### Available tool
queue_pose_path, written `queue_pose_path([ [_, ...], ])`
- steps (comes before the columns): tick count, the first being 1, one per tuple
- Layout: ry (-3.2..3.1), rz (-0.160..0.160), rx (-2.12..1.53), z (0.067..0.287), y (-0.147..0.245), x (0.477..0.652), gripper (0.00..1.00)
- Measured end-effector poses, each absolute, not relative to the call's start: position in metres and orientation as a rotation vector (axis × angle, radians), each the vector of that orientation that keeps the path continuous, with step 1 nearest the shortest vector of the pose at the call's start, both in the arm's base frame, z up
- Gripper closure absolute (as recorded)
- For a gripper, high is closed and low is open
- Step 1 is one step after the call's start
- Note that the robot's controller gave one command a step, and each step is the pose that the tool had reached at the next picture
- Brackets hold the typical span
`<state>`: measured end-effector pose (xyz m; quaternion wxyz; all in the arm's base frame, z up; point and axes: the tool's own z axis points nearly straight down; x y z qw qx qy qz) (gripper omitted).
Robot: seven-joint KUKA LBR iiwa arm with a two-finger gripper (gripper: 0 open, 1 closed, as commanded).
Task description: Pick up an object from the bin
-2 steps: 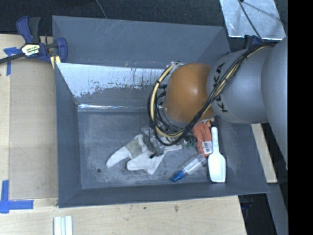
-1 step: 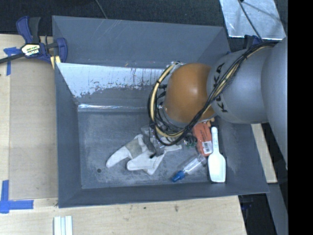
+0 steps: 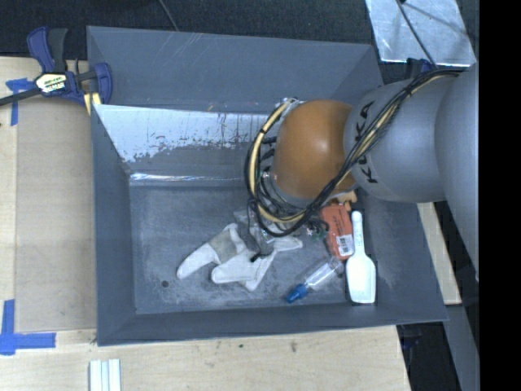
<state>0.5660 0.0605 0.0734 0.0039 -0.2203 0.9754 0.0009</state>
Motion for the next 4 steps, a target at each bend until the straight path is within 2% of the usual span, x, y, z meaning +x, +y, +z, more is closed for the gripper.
queue_pose_path([
  [1,3.075,0.003,-0.663,0.114,0.056,0.557,1.00],
  [2,3.081,0.001,-0.615,0.176,0.063,0.563,1.00],
  [3,3.076,0.000,-0.583,0.214,0.071,0.565,1.00],
  [4,3.091,0.003,-0.573,0.148,0.099,0.571,0.00],
])
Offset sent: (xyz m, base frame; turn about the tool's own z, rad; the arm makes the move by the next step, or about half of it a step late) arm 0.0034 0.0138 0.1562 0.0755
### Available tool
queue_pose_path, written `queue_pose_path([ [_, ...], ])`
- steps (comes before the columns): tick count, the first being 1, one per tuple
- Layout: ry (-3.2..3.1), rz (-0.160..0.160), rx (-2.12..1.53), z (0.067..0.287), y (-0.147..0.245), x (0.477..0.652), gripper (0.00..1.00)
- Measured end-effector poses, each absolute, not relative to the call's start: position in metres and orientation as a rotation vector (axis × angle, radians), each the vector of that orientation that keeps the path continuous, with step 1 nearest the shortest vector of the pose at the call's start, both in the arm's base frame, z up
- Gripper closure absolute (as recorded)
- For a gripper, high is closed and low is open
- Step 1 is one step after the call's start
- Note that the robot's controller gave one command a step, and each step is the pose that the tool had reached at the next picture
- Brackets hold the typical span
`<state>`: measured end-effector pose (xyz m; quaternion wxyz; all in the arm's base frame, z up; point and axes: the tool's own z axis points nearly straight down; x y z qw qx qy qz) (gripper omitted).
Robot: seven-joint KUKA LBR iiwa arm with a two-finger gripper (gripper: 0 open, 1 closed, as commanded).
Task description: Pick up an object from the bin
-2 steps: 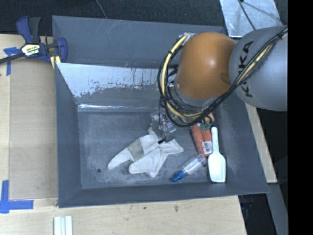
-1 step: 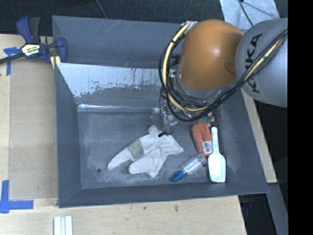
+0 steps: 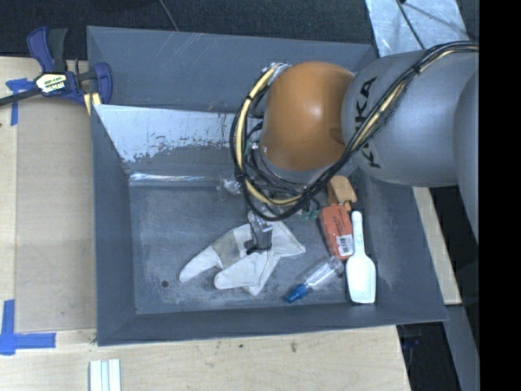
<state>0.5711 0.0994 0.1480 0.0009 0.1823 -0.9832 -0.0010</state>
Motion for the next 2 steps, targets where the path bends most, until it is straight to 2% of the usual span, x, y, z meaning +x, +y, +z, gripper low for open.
queue_pose_path([
  [1,-3.093,-0.001,0.570,0.152,0.098,0.572,0.00],
  [2,-3.109,-0.001,0.493,0.119,0.098,0.565,0.00],
])
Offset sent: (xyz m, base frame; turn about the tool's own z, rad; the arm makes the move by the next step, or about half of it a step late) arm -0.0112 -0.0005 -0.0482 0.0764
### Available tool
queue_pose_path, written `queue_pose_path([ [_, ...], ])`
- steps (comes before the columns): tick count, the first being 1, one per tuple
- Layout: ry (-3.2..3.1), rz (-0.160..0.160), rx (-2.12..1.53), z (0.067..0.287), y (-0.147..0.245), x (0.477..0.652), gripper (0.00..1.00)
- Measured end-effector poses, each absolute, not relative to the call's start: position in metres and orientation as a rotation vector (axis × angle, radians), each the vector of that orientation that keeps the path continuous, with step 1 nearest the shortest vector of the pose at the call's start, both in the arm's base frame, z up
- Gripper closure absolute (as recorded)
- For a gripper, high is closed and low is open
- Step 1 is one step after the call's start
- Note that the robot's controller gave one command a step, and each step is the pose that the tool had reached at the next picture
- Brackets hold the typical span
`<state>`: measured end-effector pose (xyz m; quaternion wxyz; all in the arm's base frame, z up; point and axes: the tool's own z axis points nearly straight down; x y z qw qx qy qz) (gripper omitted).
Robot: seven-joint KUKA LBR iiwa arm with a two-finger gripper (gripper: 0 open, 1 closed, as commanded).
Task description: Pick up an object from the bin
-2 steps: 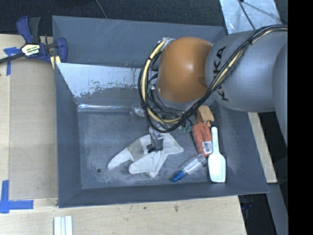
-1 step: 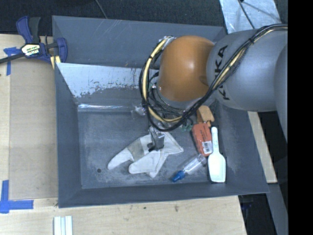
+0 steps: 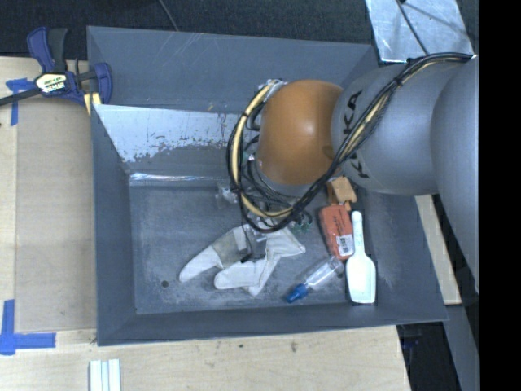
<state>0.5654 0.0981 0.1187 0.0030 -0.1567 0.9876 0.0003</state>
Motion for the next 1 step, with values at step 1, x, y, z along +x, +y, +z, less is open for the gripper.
queue_pose_path([
  [1,3.083,0.000,-0.580,0.0800,0.0906,0.5358,0.00],
])
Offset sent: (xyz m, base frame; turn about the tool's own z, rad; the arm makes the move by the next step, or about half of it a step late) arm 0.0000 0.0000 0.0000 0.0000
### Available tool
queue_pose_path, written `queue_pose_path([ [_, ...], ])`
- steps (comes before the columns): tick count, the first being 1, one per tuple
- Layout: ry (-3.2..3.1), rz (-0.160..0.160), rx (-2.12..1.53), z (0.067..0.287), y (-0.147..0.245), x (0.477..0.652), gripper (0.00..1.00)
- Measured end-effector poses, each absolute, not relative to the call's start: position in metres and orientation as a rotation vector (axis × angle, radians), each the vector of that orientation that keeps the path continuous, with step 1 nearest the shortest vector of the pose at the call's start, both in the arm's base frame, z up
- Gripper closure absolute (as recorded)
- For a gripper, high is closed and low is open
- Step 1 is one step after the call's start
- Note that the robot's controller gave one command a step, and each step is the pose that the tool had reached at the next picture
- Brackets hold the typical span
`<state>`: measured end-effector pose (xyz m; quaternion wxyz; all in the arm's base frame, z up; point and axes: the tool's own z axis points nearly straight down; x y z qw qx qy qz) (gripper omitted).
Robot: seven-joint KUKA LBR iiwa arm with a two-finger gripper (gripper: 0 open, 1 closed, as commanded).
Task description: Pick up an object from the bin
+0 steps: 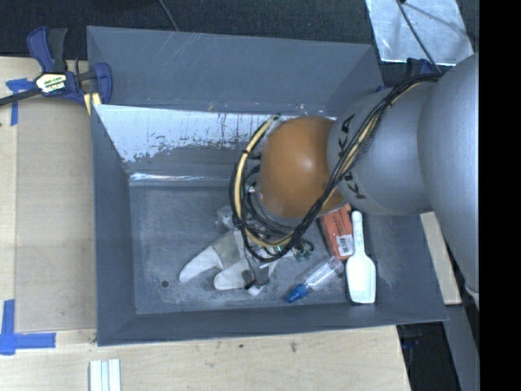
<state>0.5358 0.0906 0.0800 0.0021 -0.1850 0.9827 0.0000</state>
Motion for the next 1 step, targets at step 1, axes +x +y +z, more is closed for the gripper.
queue_pose_path([
  [1,3.081,0.000,-0.580,0.0788,0.0893,0.5342,1.00],
])
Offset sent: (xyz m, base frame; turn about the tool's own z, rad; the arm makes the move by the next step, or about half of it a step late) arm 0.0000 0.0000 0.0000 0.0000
